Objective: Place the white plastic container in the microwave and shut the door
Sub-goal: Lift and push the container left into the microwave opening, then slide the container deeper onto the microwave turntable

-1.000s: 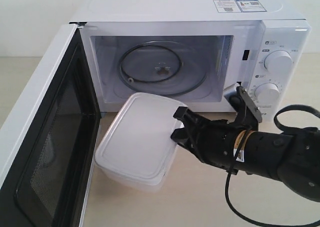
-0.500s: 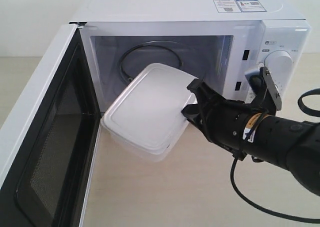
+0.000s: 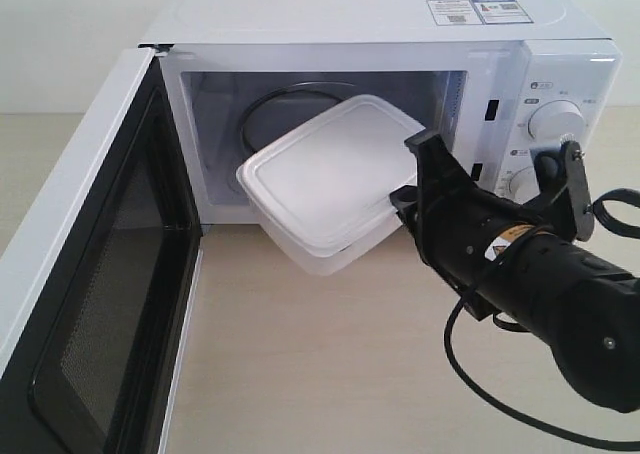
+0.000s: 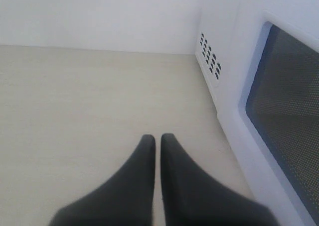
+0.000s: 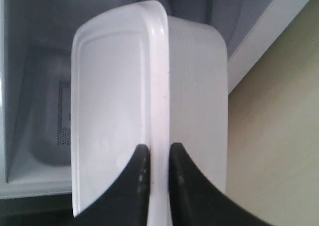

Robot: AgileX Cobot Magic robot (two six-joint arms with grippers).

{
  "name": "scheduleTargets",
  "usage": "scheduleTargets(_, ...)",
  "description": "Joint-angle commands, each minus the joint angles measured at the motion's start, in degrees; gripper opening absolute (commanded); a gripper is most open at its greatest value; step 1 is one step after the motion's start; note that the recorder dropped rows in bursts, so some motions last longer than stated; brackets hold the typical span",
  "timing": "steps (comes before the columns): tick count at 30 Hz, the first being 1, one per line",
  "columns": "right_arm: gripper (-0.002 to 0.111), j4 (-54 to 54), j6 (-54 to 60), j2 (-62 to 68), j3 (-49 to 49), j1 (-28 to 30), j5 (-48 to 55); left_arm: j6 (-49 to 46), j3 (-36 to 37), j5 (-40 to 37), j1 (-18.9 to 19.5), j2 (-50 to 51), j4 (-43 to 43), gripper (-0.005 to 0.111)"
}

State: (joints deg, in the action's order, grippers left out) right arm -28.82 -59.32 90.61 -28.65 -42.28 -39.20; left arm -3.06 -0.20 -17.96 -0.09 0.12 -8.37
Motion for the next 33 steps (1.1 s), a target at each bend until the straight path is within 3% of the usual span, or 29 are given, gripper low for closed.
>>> scheduleTargets(1, 0.0, -2.8, -4.8, 1.2, -0.1, -0.3, -3.2, 0.0, 0.2, 0.4, 0.0, -0.1, 0.3, 0.004)
scheduleTargets(8, 0.0, -9.5, -13.6, 9.6, -1.4, -5.2, -11.5, 0.0, 0.2, 0.4, 0.0, -0.1, 0.3, 0.004)
scheduleTargets(14, 0.0, -9.3, -13.2, 12.9, -6.2, -5.7, -12.5, 0.0, 0.2, 0.4, -0.3, -0.1, 0.3, 0.004)
scheduleTargets(25, 0.0, -21.2, 6.1, 13.2, -15.3, -5.6, -9.0, 0.0, 0.2, 0.4, -1.3, -0.1, 0.3, 0.004)
scheduleTargets(33, 0.0, -24.8, 11.7, 17.8, -23.8, -5.6, -7.5, 0.0, 0.2, 0.4, -1.3, -0.1, 0.3, 0.004)
